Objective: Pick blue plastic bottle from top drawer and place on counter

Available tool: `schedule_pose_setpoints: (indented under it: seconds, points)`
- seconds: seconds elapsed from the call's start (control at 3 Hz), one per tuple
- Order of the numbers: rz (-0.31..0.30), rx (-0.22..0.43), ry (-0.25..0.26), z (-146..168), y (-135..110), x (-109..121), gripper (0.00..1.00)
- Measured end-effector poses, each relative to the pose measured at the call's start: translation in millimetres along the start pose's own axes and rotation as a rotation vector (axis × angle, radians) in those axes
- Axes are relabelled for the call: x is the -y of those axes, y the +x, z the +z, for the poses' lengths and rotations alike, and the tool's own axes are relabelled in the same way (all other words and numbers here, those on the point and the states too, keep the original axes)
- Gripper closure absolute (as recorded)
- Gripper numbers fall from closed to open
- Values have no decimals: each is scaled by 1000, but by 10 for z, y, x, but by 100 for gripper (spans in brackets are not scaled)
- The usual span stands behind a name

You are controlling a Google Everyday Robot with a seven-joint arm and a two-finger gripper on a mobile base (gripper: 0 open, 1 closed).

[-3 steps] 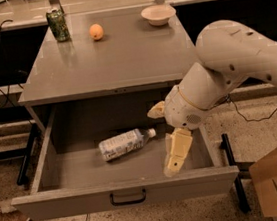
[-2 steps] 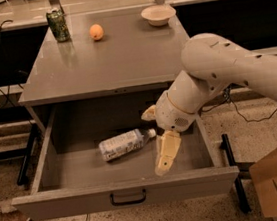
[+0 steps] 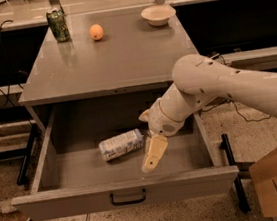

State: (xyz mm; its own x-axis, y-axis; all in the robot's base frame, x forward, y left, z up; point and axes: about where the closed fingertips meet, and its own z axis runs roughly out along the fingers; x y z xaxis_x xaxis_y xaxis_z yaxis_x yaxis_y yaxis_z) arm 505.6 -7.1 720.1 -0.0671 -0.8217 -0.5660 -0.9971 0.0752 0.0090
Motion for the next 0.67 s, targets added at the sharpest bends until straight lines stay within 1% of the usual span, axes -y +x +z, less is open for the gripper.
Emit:
schedule_pose_setpoints:
  seconds: [0.33, 0.67]
  points:
    - [0, 0, 0, 1, 0, 0, 0]
    - [-40, -33, 24, 86, -33, 71, 0]
